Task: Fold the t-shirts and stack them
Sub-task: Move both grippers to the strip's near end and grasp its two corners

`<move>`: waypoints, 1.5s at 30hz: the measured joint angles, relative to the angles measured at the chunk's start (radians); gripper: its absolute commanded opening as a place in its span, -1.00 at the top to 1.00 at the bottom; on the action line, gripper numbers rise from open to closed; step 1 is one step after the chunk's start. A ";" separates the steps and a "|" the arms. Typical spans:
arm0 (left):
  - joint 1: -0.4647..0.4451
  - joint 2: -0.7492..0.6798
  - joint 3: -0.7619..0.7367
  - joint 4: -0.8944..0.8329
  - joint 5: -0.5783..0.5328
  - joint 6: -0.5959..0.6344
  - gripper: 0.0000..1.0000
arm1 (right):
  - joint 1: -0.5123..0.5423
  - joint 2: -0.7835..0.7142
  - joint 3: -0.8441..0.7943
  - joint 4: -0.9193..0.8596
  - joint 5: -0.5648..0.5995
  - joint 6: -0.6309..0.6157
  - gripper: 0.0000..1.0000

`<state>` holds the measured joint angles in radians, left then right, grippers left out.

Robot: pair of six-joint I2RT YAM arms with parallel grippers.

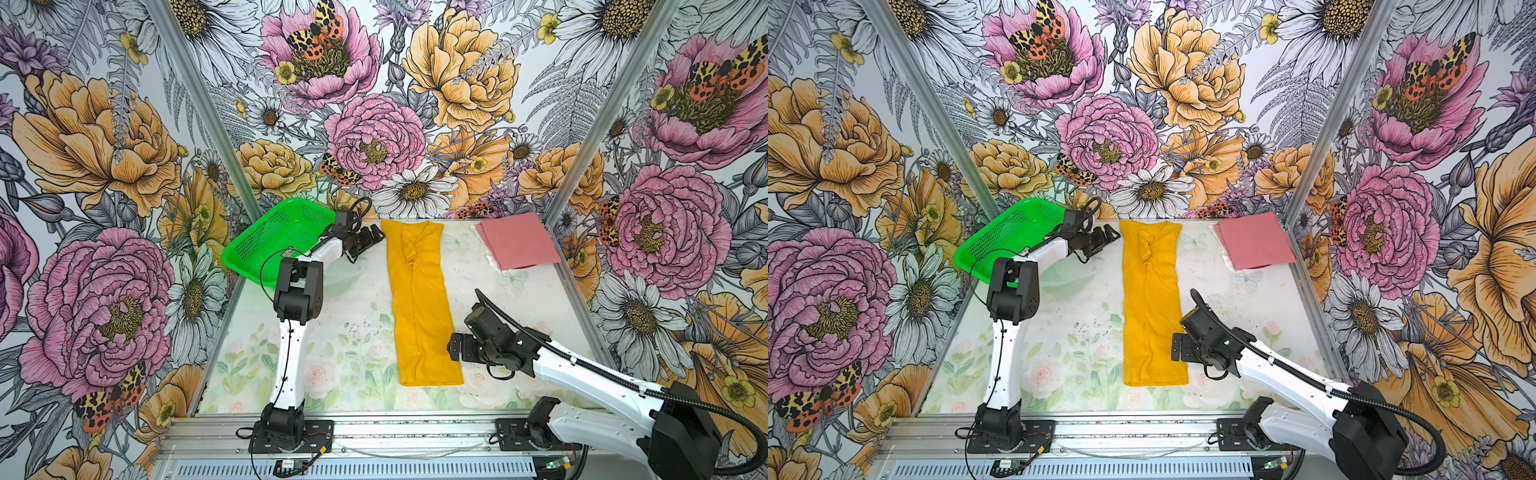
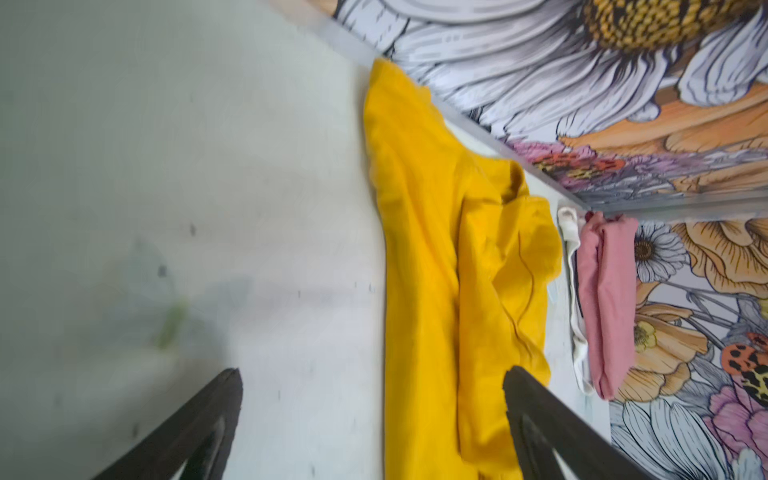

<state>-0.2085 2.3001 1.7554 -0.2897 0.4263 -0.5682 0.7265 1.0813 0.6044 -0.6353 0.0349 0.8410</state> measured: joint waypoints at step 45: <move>-0.907 -0.851 -1.123 -0.053 -0.331 -0.421 0.99 | 0.035 -0.108 -0.222 0.053 -0.243 0.011 0.49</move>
<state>-1.1152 1.4490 0.6327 -0.3428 0.0956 -0.9894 0.7620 0.9730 0.3828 -0.5827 -0.2081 0.8524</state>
